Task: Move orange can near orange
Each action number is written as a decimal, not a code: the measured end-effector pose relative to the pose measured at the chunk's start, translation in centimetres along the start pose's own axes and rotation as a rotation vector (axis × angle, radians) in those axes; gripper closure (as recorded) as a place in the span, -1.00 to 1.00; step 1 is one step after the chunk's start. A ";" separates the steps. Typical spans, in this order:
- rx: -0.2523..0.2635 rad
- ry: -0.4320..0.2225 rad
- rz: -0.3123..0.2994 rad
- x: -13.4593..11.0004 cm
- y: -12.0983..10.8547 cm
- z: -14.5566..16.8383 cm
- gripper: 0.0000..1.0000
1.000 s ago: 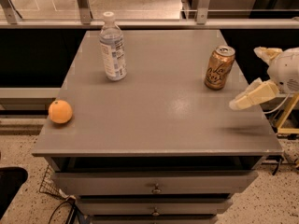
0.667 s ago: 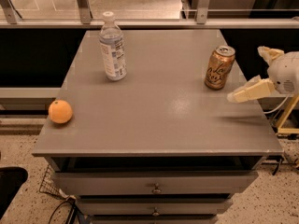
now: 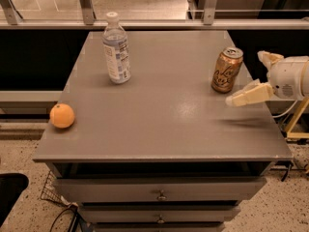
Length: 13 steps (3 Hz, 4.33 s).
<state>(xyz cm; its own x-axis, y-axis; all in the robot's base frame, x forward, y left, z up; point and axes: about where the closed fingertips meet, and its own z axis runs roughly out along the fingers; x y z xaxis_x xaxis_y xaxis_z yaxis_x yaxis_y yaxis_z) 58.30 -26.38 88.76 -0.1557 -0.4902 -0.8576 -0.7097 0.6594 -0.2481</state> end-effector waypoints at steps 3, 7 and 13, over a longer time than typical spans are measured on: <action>-0.046 -0.183 0.113 -1.9 0.9 2.7 -1.00; -0.069 -0.285 0.092 -2.4 -1.1 5.1 0.45; -0.363 -0.281 0.297 -7.9 18.6 5.1 1.00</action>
Offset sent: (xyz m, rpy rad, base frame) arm 0.0101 0.0304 0.0051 0.2403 -0.0335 0.0230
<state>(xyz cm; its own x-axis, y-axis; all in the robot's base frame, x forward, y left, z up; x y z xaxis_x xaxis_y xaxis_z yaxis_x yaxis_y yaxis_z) 49.82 -7.32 88.56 -0.2311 -0.1083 -0.9669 -0.8623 0.4831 0.1520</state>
